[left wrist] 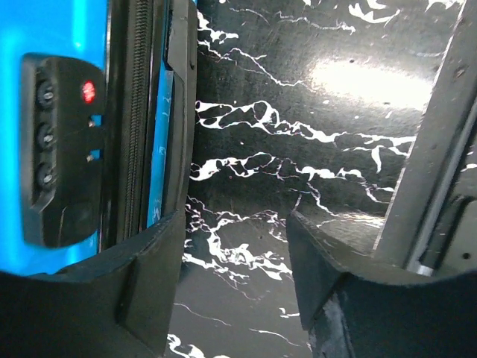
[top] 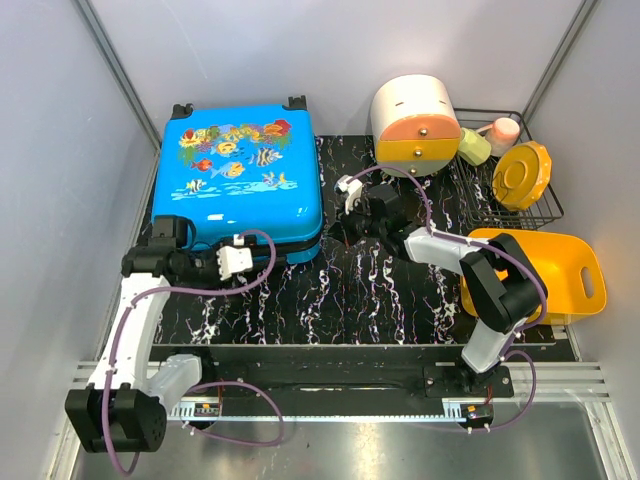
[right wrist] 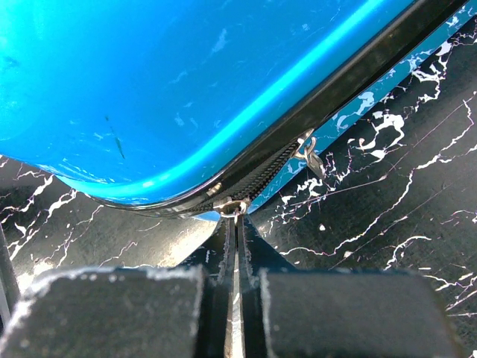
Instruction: Open, take out, and arrange the luggage
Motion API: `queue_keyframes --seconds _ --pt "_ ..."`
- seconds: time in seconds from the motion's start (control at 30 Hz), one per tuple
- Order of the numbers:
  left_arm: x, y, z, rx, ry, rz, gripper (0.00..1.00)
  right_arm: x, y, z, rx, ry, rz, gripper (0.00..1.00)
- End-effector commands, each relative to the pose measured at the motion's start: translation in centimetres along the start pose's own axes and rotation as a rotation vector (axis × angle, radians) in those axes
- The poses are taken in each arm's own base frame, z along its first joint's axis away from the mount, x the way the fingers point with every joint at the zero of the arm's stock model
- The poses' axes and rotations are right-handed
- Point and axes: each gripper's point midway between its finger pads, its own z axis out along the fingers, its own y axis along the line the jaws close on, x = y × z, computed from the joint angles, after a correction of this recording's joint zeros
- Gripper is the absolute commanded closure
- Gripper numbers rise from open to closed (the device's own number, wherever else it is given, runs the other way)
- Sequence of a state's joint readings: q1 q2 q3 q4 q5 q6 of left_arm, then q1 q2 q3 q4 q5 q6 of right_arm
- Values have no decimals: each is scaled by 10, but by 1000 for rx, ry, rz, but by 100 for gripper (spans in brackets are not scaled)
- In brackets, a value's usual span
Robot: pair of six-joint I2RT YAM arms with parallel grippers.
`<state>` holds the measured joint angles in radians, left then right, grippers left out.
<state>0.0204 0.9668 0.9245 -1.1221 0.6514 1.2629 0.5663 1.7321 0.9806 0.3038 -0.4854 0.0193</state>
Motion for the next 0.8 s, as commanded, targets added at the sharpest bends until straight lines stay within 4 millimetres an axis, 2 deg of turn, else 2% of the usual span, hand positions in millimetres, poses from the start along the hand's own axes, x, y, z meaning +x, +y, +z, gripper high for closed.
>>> queue_keyframes --seconds 0.0,0.17,0.4,0.57,0.7,0.73,0.77 --pt "-9 27 19 -57 -56 251 41 -27 -2 -9 -6 -47 -23 100" --pt "1 40 32 -78 -38 243 42 -23 -1 -9 -9 -39 -13 100" --pt "29 37 57 -53 24 259 43 -21 -3 -5 -12 -35 -5 100" --pt "43 42 71 -74 67 252 44 -20 0 -3 -29 -36 9 100" --pt "44 45 81 -72 75 224 55 -13 6 -3 -59 -38 30 100" --pt "43 44 82 -71 74 209 63 -12 6 -3 -62 -40 36 100" --pt "38 44 87 -66 67 219 68 -13 7 -2 -65 -48 47 100"
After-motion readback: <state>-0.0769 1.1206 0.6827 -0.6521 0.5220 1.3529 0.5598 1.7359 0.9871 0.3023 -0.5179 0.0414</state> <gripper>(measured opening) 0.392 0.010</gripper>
